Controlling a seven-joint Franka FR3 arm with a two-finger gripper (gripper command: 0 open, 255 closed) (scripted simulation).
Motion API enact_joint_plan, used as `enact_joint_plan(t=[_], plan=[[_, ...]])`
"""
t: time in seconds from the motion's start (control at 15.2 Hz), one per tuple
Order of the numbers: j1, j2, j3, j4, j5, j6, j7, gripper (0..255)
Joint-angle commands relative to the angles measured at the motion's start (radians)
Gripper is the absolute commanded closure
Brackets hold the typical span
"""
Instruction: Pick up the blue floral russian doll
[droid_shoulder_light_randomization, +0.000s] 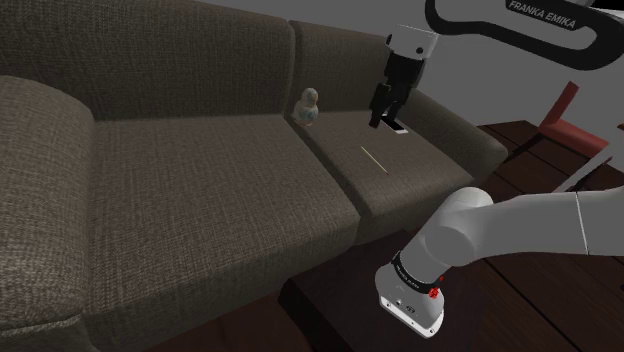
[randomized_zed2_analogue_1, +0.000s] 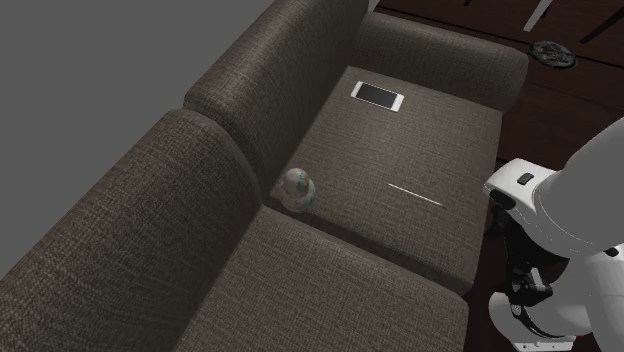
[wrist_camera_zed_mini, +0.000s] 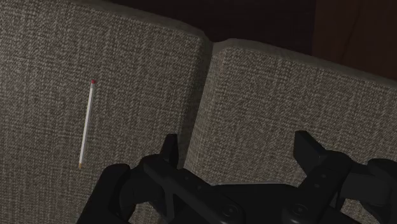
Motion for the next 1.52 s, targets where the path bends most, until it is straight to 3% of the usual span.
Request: enact_joint_plan(t=[0.0,0.73,1.45], plan=[[0.000,0.000,0.000,0.000,0.000,0.000,0.000,0],[-0.019,0.337,-0.084,0.140,-0.058,0.264,-0.109,0],[-0.039,0.711,-0.148,0.434,-0.038,0.414,-0.218,0]])
